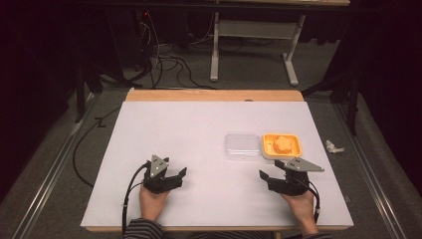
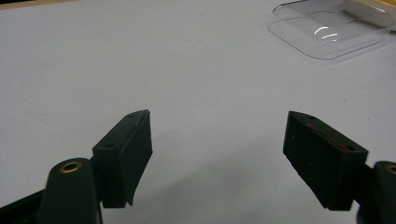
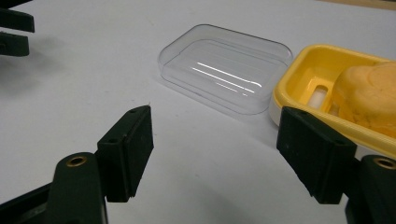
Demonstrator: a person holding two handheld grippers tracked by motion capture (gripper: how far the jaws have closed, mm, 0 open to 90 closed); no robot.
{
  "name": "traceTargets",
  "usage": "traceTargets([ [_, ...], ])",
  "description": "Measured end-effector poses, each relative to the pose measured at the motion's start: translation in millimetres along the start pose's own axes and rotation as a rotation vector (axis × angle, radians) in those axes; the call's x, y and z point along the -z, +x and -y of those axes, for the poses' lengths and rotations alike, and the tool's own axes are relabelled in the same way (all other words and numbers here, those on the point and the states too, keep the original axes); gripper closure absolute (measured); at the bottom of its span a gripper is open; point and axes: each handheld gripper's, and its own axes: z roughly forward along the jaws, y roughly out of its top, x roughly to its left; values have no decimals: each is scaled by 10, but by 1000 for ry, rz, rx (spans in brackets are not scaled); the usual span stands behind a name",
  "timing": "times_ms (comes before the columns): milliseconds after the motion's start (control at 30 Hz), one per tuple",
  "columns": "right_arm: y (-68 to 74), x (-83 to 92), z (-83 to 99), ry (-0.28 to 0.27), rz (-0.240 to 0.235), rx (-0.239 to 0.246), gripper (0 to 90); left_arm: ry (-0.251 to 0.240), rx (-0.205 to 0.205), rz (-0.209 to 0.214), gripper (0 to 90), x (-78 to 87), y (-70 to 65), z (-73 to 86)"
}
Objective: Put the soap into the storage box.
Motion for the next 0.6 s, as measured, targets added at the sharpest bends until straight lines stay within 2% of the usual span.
traceTargets([
  [600, 7, -221, 68, 71, 5, -12, 311, -4, 2, -3, 245, -1, -1, -1],
])
